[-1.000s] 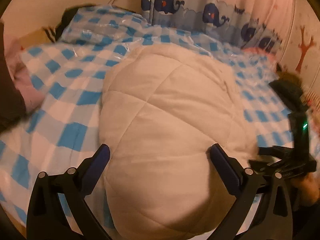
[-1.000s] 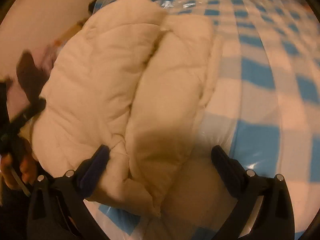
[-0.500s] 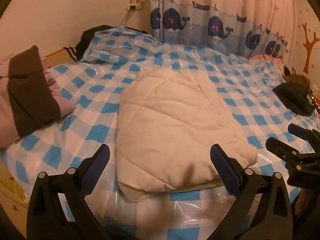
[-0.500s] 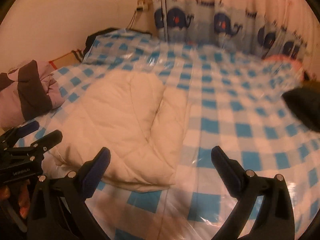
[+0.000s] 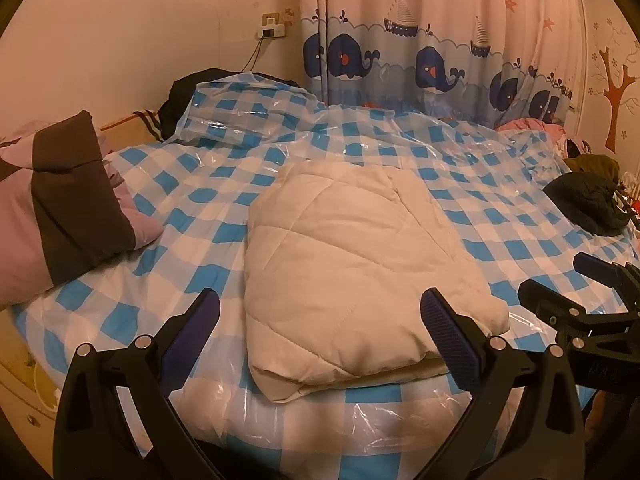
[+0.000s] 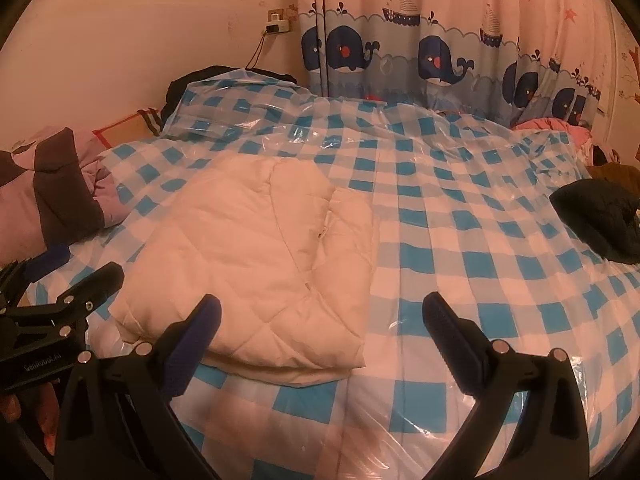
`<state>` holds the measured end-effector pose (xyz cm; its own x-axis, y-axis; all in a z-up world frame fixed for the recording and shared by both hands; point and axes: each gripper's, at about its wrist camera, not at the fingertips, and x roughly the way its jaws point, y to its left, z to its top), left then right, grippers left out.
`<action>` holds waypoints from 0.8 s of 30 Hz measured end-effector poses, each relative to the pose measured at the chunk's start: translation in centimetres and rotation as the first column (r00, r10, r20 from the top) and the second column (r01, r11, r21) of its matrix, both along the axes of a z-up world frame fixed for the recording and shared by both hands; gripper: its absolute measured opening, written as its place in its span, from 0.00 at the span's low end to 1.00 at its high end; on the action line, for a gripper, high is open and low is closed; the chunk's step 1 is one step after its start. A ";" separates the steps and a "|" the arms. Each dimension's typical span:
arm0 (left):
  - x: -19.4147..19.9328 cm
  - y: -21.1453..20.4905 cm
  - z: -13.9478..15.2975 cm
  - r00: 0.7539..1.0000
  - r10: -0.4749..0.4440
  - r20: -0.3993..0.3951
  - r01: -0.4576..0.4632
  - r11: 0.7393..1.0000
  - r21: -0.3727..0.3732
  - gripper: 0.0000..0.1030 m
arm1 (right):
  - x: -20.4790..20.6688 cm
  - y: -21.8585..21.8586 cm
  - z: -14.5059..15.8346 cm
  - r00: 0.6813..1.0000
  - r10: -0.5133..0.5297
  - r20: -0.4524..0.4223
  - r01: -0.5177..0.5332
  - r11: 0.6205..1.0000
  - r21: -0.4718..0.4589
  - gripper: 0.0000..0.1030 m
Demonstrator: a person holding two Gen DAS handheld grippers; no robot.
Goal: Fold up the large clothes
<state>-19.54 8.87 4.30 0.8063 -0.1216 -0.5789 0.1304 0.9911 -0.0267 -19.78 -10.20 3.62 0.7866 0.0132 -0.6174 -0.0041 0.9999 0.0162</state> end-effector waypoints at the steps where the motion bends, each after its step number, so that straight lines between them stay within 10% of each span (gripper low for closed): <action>1: 0.0 0.1 0.1 1.000 0.001 0.005 -0.001 1.000 0.006 0.94 | 0.0 0.0 0.0 1.000 -0.001 0.001 0.001 1.000 -0.001 0.94; 24: 0.7 0.5 0.7 1.000 0.000 0.015 0.000 1.000 0.001 0.94 | 0.2 1.4 0.3 1.000 0.008 -0.008 -0.008 1.000 -0.020 0.94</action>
